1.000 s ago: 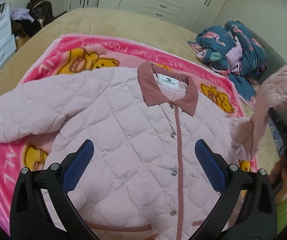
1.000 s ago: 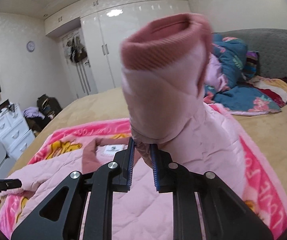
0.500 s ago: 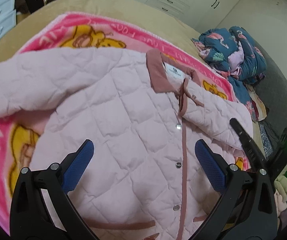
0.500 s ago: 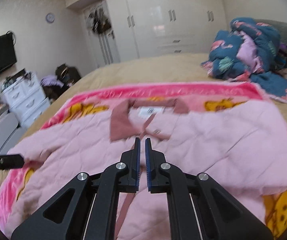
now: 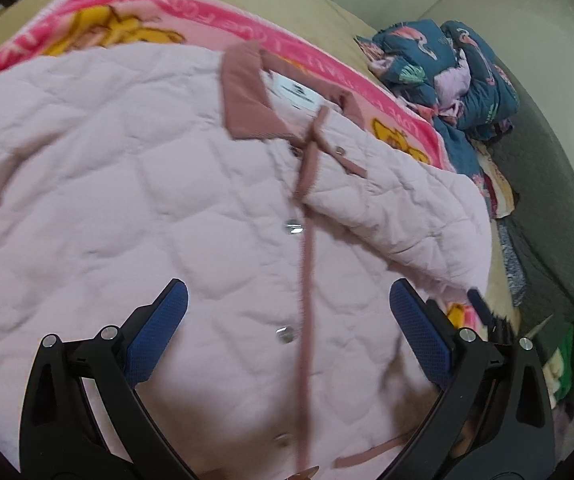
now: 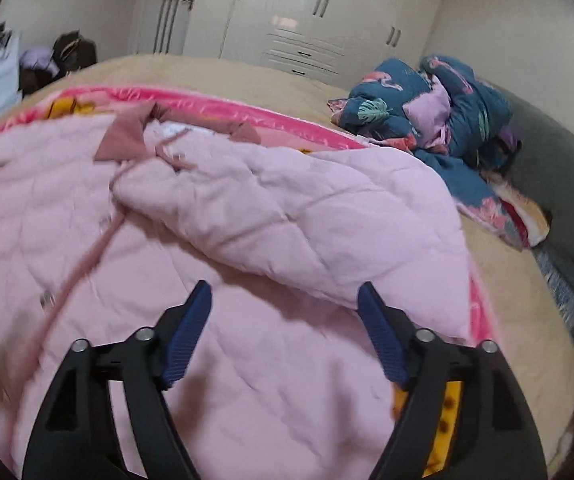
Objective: Fold large clothes
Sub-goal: 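Fold the held sleeve across the jacket front toward the left tool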
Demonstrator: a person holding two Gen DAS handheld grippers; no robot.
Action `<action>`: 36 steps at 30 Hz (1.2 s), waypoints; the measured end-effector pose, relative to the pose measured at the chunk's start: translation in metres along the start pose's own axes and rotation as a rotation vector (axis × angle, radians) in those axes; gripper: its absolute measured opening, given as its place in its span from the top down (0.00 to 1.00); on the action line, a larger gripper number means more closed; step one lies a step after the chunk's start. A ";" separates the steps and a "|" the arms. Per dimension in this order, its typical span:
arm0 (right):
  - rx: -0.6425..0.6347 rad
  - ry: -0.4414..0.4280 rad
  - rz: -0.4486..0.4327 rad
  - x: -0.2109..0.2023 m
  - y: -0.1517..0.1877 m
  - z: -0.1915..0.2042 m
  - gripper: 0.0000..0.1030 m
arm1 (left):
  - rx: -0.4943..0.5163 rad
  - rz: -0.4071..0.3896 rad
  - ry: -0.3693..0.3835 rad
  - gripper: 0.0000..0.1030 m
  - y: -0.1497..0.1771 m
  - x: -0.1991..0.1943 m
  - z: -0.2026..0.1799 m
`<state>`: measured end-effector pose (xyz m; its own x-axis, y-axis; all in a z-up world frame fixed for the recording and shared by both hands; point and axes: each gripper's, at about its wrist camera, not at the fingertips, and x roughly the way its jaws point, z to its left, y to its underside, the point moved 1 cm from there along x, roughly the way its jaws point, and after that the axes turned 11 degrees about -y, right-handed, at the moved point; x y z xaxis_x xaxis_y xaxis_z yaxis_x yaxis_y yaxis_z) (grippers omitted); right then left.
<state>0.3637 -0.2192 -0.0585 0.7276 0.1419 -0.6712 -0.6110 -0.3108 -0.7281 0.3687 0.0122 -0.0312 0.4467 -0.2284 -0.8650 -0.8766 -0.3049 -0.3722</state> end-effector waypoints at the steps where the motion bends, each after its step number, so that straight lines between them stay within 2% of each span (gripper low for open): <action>1: 0.007 0.005 -0.011 -0.004 0.003 -0.004 0.22 | -0.005 0.012 0.012 0.08 -0.002 0.006 -0.006; 3: -0.003 0.025 -0.021 -0.006 0.005 -0.010 0.18 | -0.024 0.042 0.025 0.08 -0.006 0.020 -0.017; 5: -0.095 0.066 0.010 0.002 0.008 -0.010 0.08 | -0.038 0.059 0.042 0.08 -0.009 0.028 -0.025; 9: -0.369 0.240 0.071 0.030 0.017 -0.001 0.08 | -0.039 0.062 0.033 0.08 -0.013 0.034 -0.037; 11: -0.479 0.282 0.088 0.047 0.023 0.006 0.08 | -0.034 0.057 0.030 0.08 -0.014 0.032 -0.039; 14: -0.538 0.299 0.059 0.059 0.019 0.013 0.08 | -0.045 0.050 0.041 0.08 -0.015 0.024 -0.033; 16: -0.562 0.307 0.039 0.065 0.013 0.017 0.12 | -0.048 0.039 0.028 0.08 -0.016 0.019 -0.026; 18: -0.583 0.289 0.041 0.073 0.008 0.022 0.29 | -0.049 0.023 0.018 0.08 -0.016 0.010 -0.016; 20: -0.581 0.242 0.080 0.085 0.004 0.027 0.64 | -0.058 0.006 0.021 0.08 -0.015 0.002 -0.006; 22: -0.556 0.203 0.090 0.090 0.001 0.029 0.81 | -0.073 -0.005 0.024 0.08 -0.013 -0.004 0.003; 23: -0.502 0.156 0.084 0.087 -0.004 0.025 0.86 | -0.084 -0.005 0.032 0.08 -0.012 -0.007 0.010; 27: -0.084 -0.105 0.022 0.059 -0.040 -0.016 0.90 | -0.112 -0.011 0.048 0.08 -0.010 -0.017 0.028; 30: 0.109 -0.259 -0.056 0.035 -0.062 -0.038 0.91 | -0.159 -0.017 0.088 0.08 -0.014 -0.025 0.041; 36: 0.201 -0.432 -0.206 -0.009 -0.104 -0.026 0.92 | -0.227 -0.080 0.174 0.08 -0.020 -0.056 0.062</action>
<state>0.4284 -0.2125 0.0269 0.6701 0.5690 -0.4767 -0.5474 -0.0550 -0.8351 0.3501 0.0886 0.0042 0.5540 -0.3443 -0.7580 -0.7836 -0.5232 -0.3350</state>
